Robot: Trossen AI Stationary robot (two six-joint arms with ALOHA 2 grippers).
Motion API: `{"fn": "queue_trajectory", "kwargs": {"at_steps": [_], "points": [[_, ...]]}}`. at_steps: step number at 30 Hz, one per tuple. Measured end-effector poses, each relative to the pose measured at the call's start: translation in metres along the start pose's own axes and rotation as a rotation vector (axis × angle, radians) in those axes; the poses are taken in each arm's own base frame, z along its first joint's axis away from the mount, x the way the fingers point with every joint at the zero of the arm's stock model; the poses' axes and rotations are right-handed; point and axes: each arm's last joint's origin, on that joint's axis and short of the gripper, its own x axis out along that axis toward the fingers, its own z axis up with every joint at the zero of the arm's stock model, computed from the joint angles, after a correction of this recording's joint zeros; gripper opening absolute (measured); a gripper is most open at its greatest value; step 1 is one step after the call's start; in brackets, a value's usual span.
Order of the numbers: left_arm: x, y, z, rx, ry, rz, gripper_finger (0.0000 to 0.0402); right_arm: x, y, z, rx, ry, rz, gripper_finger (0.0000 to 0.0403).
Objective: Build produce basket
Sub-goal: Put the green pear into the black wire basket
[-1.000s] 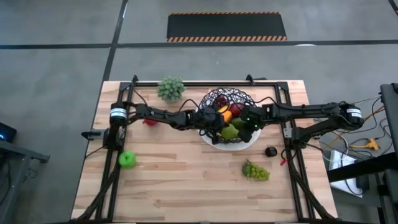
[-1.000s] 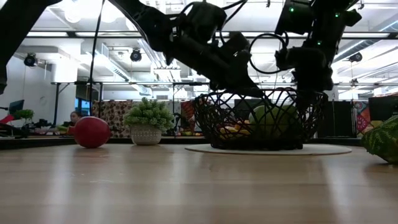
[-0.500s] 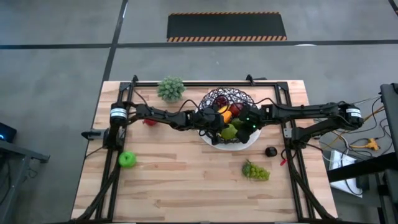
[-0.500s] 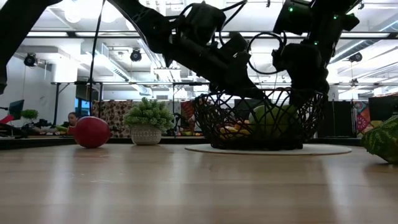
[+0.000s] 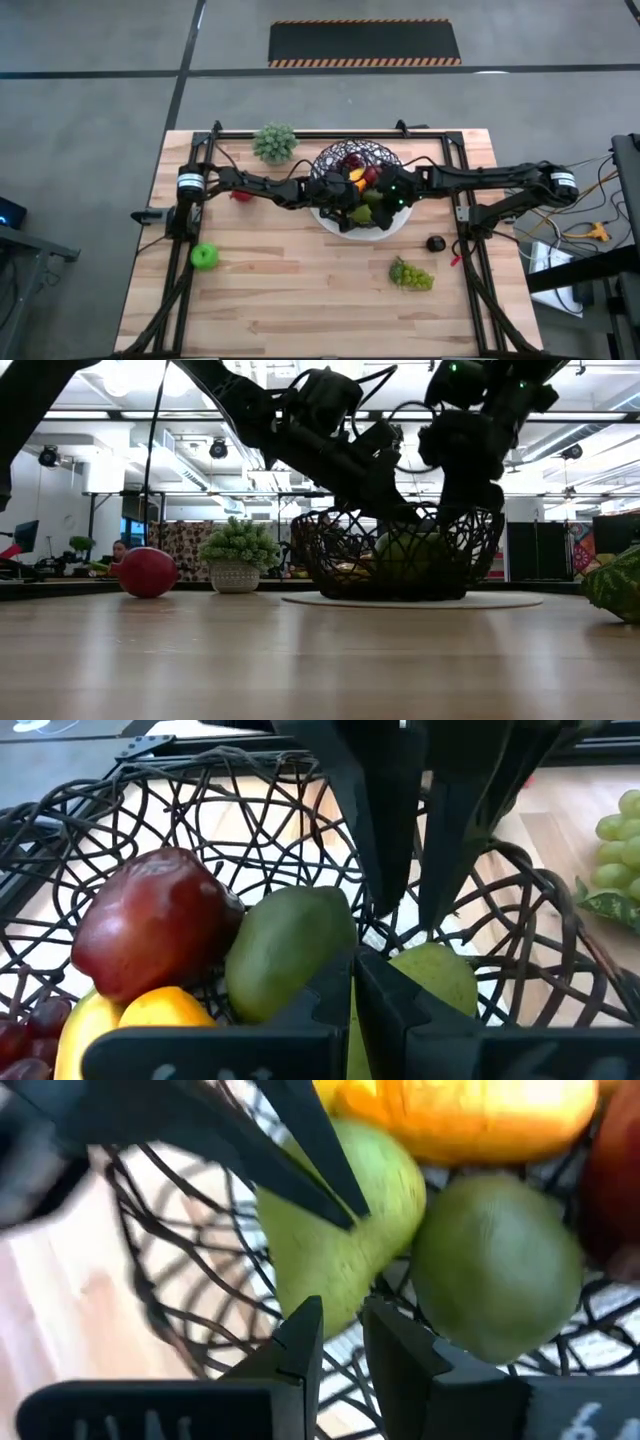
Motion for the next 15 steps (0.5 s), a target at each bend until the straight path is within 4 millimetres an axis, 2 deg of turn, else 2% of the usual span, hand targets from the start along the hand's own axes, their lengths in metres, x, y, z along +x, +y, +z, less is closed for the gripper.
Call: {"fn": "queue_trajectory", "kwargs": {"at_steps": [4, 7, 10, 15], "points": [[-0.003, 0.000, 0.001, 0.001, 0.017, -0.001, 0.0001, -0.003, 0.001, 0.001, -0.001, -0.003, -0.017, 0.0066], [-0.016, 0.001, 0.006, 0.006, 0.081, -0.006, 0.0001, -0.003, 0.000, 0.001, 0.000, -0.001, -0.020, 0.0066], [-0.037, 0.002, 0.018, 0.035, 0.133, -0.014, 0.0001, -0.005, 0.000, 0.000, 0.001, 0.009, -0.025, 0.0066], [-0.073, -0.001, 0.039, 0.117, 0.075, -0.022, 0.0001, -0.010, 0.002, 0.003, -0.006, -0.020, -0.016, 0.0073]]}}
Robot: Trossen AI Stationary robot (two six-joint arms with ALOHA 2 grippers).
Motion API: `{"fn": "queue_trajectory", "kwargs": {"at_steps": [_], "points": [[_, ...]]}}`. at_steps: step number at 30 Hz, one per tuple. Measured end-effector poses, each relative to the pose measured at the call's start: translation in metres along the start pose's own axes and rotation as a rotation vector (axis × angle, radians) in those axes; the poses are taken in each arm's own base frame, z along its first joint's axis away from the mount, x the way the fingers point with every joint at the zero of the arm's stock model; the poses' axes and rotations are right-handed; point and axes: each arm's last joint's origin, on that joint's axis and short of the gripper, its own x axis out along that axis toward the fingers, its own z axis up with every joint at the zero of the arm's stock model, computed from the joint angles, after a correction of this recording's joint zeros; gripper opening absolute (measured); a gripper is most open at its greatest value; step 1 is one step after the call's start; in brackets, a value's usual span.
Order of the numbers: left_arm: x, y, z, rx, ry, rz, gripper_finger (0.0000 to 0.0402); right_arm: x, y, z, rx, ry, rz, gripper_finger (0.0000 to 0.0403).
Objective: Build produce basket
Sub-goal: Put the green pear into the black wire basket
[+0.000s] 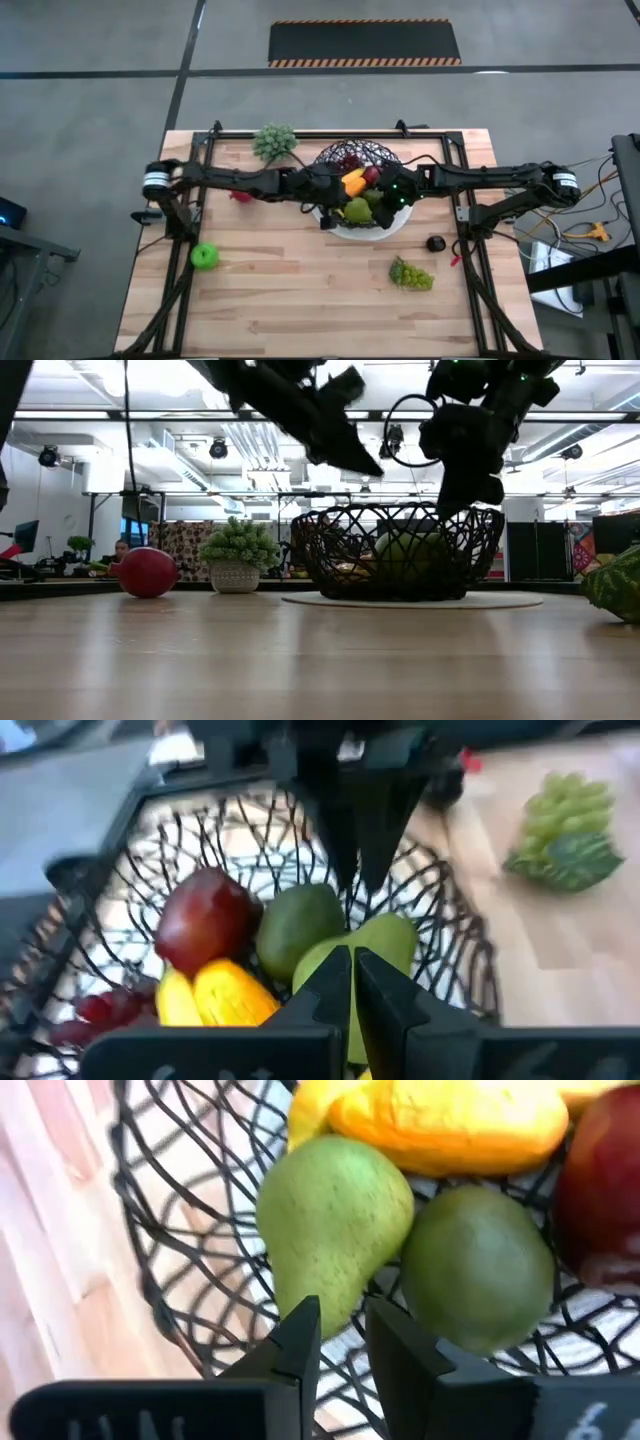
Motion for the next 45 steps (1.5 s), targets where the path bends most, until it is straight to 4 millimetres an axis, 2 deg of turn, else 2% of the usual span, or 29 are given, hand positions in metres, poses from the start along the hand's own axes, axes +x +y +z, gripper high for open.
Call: {"fn": "queue_trajectory", "kwargs": {"at_steps": [6, 11, 18, 24, 30, 34, 39, 45], "points": [[-0.041, -0.003, -0.005, 0.029, -0.035, 0.000, 0.0001, -0.014, 0.008, 0.015, -0.003, -0.043, 0.015, 0.0104], [-0.059, -0.005, -0.020, 0.002, -0.068, 0.006, 0.0001, -0.018, 0.013, 0.026, 0.003, -0.015, 0.002, 0.0155], [-0.079, -0.006, -0.033, 0.011, -0.181, 0.034, 0.0001, 0.001, 0.014, 0.031, 0.154, 0.184, -0.105, 0.0248], [-0.097, -0.005, -0.034, 0.055, -0.227, 0.052, 0.0001, 0.020, 0.018, 0.043, 0.166, 0.317, -0.174, 0.0291], [-0.109, -0.005, -0.034, 0.073, -0.234, 0.058, 0.0001, 0.034, 0.023, 0.054, 0.173, 0.372, -0.145, 0.0288], [-0.114, -0.005, -0.036, 0.087, -0.229, 0.059, 0.0001, 0.043, 0.020, 0.053, 0.170, 0.438, -0.164, 0.0275], [-0.115, -0.006, -0.041, 0.100, -0.226, 0.061, 0.0001, 0.052, 0.019, 0.051, 0.167, 0.466, -0.162, 0.0260], [-0.114, -0.006, -0.044, 0.100, -0.221, 0.064, 0.0001, 0.054, 0.018, 0.052, 0.147, 0.461, -0.150, 0.0234]]}}
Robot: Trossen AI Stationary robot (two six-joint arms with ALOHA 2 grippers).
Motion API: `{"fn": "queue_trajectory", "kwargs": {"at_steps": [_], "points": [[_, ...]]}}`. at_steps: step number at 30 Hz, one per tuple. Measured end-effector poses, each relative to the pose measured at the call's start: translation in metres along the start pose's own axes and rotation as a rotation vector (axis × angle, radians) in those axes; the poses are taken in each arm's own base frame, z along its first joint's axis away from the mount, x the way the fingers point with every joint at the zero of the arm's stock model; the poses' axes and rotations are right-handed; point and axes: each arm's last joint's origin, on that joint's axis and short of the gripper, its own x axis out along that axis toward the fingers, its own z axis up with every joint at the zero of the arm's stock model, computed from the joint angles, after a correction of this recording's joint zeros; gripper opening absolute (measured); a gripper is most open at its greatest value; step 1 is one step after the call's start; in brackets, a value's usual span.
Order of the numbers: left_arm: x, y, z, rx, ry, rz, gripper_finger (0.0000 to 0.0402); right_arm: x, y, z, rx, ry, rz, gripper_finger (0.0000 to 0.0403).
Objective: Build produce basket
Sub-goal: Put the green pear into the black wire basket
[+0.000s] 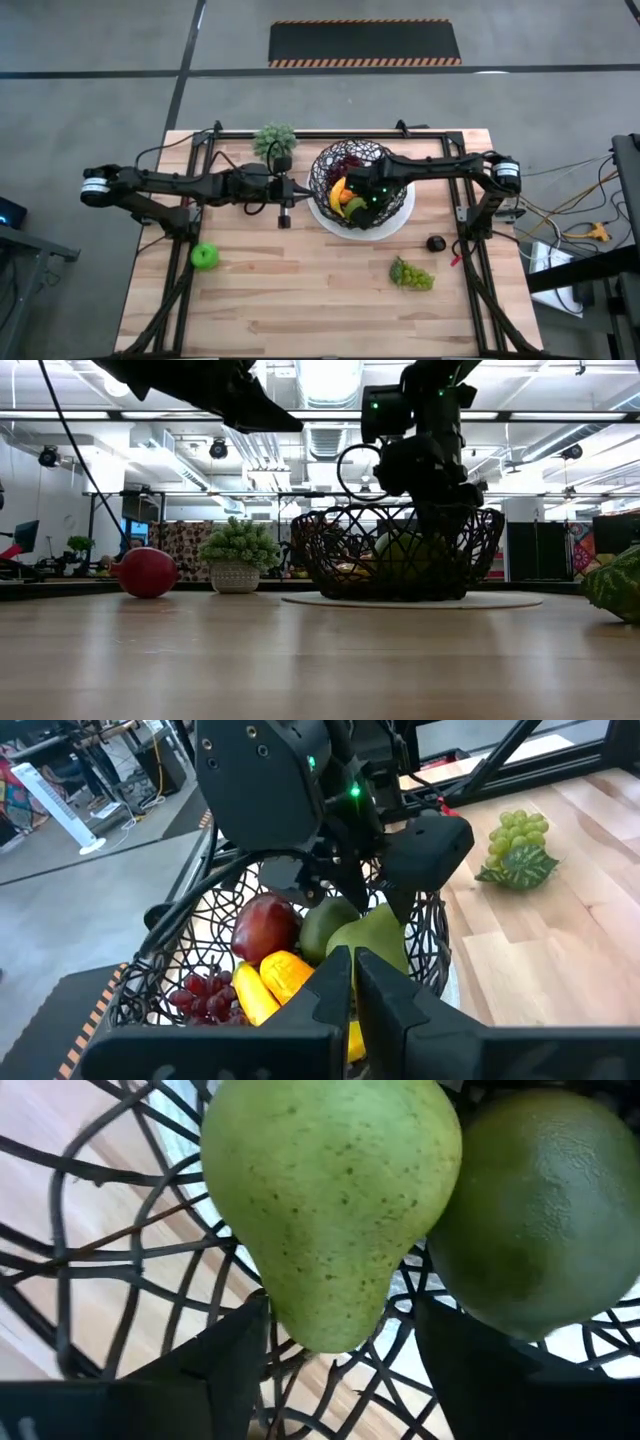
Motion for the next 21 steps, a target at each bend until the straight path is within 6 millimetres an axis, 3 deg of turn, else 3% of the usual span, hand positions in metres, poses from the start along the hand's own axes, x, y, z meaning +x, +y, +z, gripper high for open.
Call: {"fn": "queue_trajectory", "kwargs": {"at_steps": [13, 21], "points": [[0.000, 0.001, 0.001, -0.002, -0.012, 0.020, 0.0001, -0.003, -0.002, -0.001, 0.010, 0.011, 0.010, 0.0103], [0.002, 0.000, -0.002, -0.003, 0.001, 0.016, 0.0001, -0.018, -0.002, -0.006, 0.013, -0.013, 0.052, 0.0034]]}}
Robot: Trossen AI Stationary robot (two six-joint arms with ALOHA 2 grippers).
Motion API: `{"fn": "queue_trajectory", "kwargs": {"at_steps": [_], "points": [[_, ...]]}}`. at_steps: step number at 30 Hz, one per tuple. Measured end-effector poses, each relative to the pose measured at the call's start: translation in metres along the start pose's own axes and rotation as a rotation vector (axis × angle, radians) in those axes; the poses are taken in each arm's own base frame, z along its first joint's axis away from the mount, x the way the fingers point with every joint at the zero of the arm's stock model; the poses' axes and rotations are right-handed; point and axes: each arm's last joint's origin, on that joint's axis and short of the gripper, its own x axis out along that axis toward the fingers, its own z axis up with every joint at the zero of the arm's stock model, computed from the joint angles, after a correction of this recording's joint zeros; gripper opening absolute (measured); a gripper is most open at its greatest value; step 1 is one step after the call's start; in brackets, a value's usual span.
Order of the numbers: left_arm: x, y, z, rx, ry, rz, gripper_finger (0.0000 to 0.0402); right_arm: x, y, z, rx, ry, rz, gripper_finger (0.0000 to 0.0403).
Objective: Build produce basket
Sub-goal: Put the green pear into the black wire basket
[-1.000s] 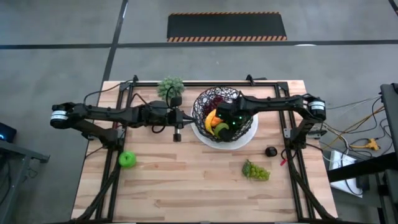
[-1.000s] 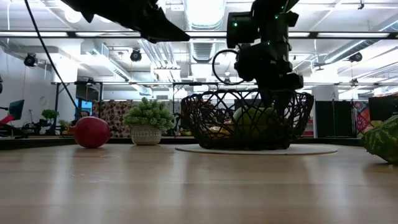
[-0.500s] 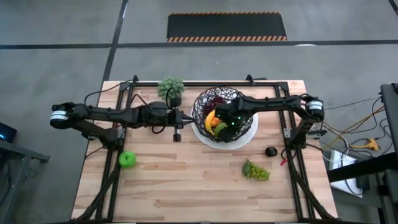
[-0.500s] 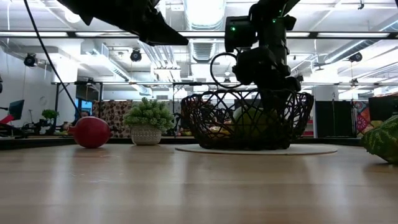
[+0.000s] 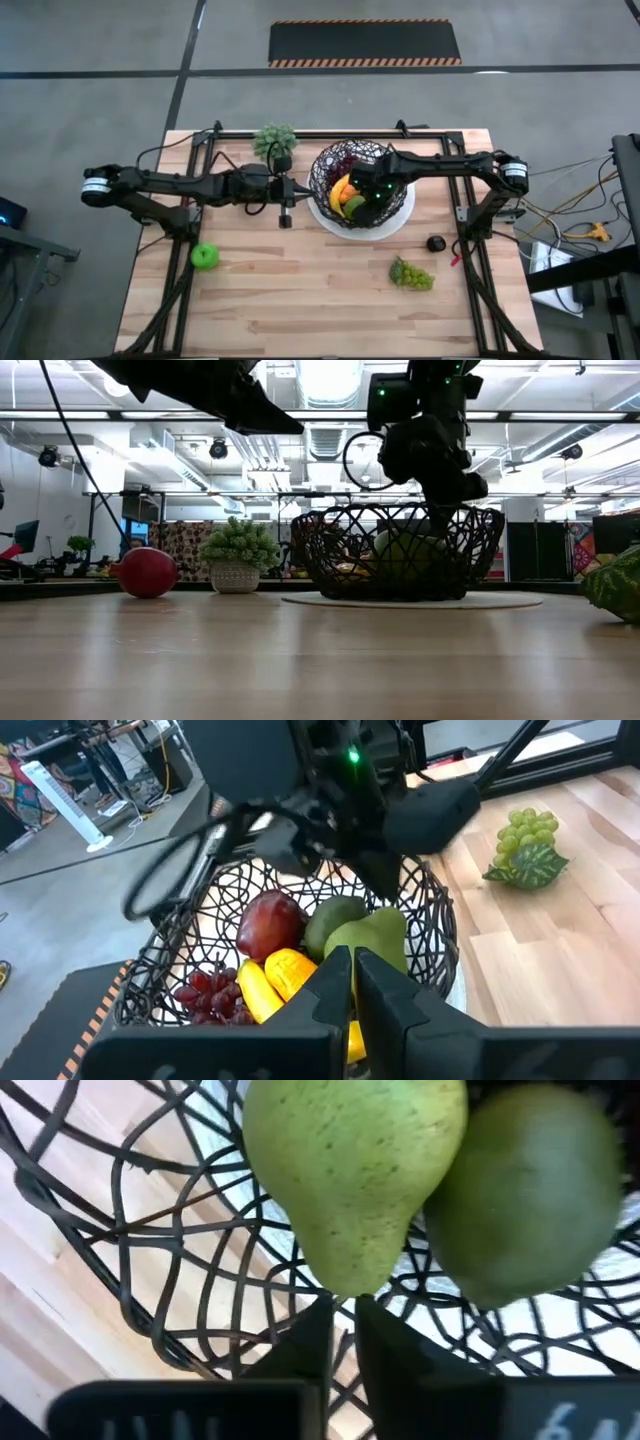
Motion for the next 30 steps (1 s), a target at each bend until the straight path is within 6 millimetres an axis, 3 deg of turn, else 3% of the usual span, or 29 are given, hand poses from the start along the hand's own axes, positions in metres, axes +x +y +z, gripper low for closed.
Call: {"fn": "queue_trajectory", "kwargs": {"at_steps": [6, 11, 22, 30], "points": [[0.000, -0.002, -0.007, -0.021, 0.018, -0.005, 0.0001, -0.004, -0.005, 0.000, 0.004, 0.002, -0.034, 0.0009], [0.001, -0.003, -0.011, -0.050, 0.031, -0.009, 0.0001, 0.006, -0.009, 0.000, 0.001, 0.030, -0.062, 0.0009], [0.000, -0.014, -0.046, -0.070, 0.120, -0.026, 0.0001, 0.023, -0.016, 0.000, -0.035, 0.016, -0.073, 0.0008], [-0.004, -0.010, -0.079, -0.043, 0.212, 0.194, 0.0001, 0.025, -0.015, 0.002, -0.066, -0.012, -0.057, 0.0008]]}}
